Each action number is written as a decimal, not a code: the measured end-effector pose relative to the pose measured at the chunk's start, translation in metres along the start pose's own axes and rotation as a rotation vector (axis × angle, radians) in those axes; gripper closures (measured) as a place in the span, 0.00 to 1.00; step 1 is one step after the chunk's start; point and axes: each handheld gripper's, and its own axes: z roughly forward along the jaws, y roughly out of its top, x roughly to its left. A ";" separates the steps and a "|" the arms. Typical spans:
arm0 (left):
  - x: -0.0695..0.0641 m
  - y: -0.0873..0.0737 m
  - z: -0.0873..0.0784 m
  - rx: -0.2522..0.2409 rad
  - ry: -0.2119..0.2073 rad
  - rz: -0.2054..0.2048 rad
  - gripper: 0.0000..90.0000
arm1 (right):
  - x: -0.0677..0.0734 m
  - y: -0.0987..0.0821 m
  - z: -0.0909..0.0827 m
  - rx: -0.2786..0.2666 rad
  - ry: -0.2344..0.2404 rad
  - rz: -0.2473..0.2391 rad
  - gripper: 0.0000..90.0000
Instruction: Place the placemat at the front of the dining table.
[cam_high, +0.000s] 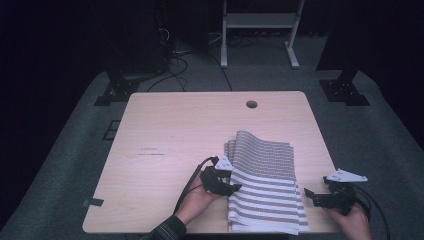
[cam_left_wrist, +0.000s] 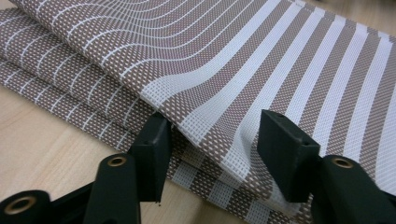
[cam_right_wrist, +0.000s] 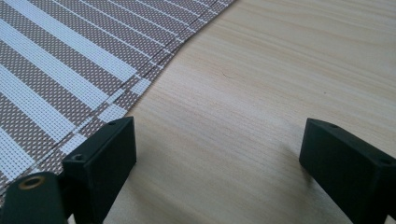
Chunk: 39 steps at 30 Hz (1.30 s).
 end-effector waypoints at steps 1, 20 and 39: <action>0.000 0.000 -0.001 -0.003 -0.005 -0.004 0.56 | 0.000 0.000 0.000 0.000 0.000 -0.001 0.11; 0.005 0.004 -0.027 -0.034 0.017 0.035 0.89 | 0.000 0.000 0.000 0.000 0.000 0.000 0.11; 0.021 -0.007 -0.053 -0.046 0.064 0.007 0.91 | 0.000 0.000 0.000 0.000 0.000 0.000 0.11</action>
